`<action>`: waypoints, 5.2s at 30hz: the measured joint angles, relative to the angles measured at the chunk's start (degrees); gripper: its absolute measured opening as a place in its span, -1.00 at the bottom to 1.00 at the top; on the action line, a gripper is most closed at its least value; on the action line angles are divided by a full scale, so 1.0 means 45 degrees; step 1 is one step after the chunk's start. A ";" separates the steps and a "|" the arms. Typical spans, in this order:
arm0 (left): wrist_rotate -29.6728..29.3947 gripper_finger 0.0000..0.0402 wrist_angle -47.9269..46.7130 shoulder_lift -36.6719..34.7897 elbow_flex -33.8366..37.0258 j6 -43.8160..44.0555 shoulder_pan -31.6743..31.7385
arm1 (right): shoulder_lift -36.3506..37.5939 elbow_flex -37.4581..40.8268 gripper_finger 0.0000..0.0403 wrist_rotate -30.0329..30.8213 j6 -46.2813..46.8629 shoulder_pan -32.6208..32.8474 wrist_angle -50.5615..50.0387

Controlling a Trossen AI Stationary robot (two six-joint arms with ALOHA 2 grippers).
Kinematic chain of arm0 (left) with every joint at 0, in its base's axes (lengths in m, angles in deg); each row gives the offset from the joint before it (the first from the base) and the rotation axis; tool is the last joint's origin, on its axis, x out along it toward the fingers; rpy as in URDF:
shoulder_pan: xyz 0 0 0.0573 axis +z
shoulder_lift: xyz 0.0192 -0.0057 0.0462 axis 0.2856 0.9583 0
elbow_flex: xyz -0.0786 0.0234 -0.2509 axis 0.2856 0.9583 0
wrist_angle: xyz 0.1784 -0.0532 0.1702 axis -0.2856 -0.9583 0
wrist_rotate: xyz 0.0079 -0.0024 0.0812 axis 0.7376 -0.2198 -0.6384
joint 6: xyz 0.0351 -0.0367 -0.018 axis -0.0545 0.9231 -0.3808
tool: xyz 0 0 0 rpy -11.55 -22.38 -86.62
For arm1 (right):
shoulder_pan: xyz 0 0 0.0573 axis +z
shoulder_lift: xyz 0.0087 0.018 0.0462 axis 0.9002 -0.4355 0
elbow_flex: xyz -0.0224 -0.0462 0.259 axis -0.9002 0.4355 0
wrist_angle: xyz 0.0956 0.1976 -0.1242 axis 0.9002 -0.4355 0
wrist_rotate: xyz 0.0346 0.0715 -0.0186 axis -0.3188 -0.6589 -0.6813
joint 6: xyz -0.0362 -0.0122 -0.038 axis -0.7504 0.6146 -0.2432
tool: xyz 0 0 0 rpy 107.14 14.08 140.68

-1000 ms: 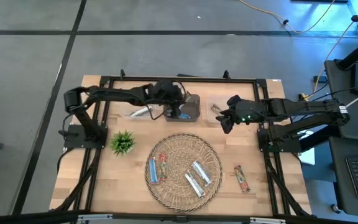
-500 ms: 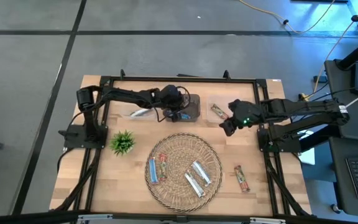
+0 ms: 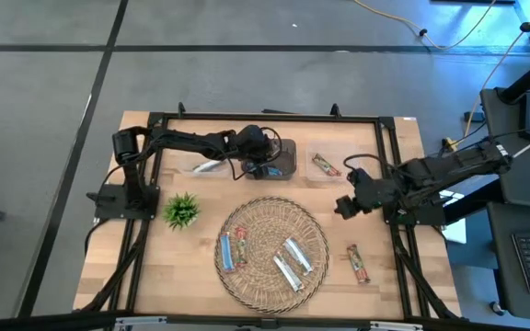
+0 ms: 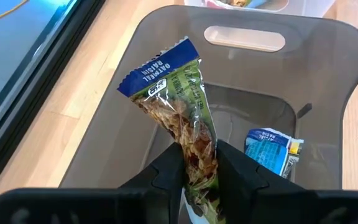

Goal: Pick and place Granola Bars by type
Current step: Put the blue granola bar into the black bin, then put the red granola bar into the right transparent bin

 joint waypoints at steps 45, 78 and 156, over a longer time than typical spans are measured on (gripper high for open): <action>-0.0170 -0.16 -0.0307 -0.1601 0.0000 0.0447 -0.0747 | -0.8420 0.0035 -0.04 -0.2433 0.6035 0.4797 -0.0742; -0.0066 -0.16 -0.2829 -0.3760 0.0005 0.1673 -0.1452 | -0.6967 0.1297 -0.69 -0.0147 0.4289 0.4701 0.1211; 0.1034 -0.20 -0.7103 -0.4187 0.0005 0.2323 -0.8275 | -0.6290 0.1273 -0.10 0.3587 -1.7254 -0.8973 0.3591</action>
